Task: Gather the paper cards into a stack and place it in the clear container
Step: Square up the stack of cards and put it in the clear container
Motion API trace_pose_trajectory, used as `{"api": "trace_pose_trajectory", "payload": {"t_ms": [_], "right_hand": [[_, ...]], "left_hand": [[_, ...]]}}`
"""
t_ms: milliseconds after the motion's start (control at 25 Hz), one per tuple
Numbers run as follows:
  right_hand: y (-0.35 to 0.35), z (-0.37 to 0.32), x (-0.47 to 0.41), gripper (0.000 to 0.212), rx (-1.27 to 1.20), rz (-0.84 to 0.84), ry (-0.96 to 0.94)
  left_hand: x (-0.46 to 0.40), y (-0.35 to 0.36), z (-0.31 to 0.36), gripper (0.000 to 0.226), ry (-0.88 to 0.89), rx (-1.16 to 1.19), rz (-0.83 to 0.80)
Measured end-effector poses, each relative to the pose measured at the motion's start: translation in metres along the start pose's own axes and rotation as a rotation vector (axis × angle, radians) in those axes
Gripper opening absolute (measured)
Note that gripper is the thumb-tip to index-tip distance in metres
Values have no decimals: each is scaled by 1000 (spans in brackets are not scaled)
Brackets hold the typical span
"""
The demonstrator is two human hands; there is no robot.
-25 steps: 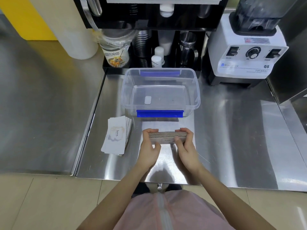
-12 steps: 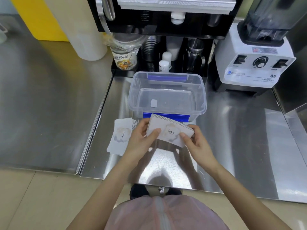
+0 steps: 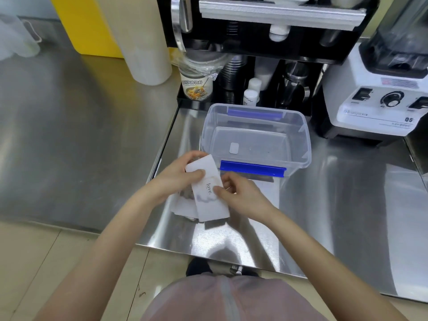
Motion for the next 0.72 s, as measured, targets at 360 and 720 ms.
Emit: {"api": "trace_pose_trajectory", "payload": {"t_ms": [360, 720], "right_hand": [[31, -11, -19, 9, 145, 41, 160], [39, 16, -25, 48, 68, 81, 300]], "left_hand": [[-25, -19, -30, 35, -32, -210, 107], [-15, -26, -87, 74, -282, -35, 238]]}}
Point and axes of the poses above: each hand's wrist, its own x-axis away from the middle knuckle, its own y-axis out of the palm, z = x × y, the point moved 9 cm from there along -x, towards the middle knuckle, and after that the axes turned 4 degrees about y, right-handed, at the moved point
